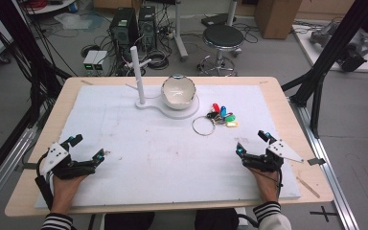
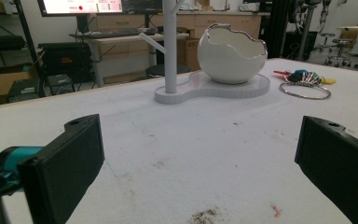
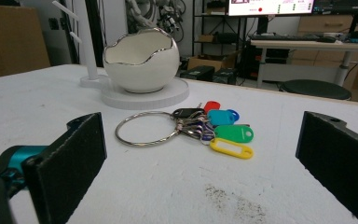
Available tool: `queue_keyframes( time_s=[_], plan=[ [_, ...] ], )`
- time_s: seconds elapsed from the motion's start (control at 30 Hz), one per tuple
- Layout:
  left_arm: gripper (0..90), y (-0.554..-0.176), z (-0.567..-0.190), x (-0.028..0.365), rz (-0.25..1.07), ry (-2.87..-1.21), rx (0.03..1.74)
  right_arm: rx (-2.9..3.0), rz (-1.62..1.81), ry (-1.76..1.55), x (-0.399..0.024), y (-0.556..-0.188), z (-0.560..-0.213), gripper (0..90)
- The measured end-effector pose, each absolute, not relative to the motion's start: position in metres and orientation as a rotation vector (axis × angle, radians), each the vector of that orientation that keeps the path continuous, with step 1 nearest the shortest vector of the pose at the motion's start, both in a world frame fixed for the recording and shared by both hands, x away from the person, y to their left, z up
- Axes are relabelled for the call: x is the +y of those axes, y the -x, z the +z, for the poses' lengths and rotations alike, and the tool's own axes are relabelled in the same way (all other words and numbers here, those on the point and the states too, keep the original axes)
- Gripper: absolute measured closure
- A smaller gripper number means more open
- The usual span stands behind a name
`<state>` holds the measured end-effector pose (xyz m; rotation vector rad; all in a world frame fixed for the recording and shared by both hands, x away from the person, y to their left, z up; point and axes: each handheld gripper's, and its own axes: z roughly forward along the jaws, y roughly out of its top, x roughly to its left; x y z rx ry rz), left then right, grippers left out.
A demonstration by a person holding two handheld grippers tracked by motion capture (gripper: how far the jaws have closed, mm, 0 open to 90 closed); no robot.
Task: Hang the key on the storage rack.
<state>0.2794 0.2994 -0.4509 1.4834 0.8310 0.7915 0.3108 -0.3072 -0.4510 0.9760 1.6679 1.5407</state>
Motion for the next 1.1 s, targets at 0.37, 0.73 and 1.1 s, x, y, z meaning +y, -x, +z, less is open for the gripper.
queue_keyframes(
  time_s=[0.37,0.73,1.1],
  plan=[
    [1.7,-0.278,-0.451,0.3,0.801,-1.454,0.839,1.667,1.546,-0.982,-0.308,-0.311,-0.451,1.2],
    [1.7,-0.277,-0.452,0.3,0.807,-1.45,0.841,1.683,1.511,-0.96,-0.305,-0.311,-0.45,1.2],
    [1.7,-0.276,-0.452,0.301,0.816,-1.445,0.831,1.842,1.464,-1.016,-0.302,-0.326,-0.43,1.2]
  ],
)
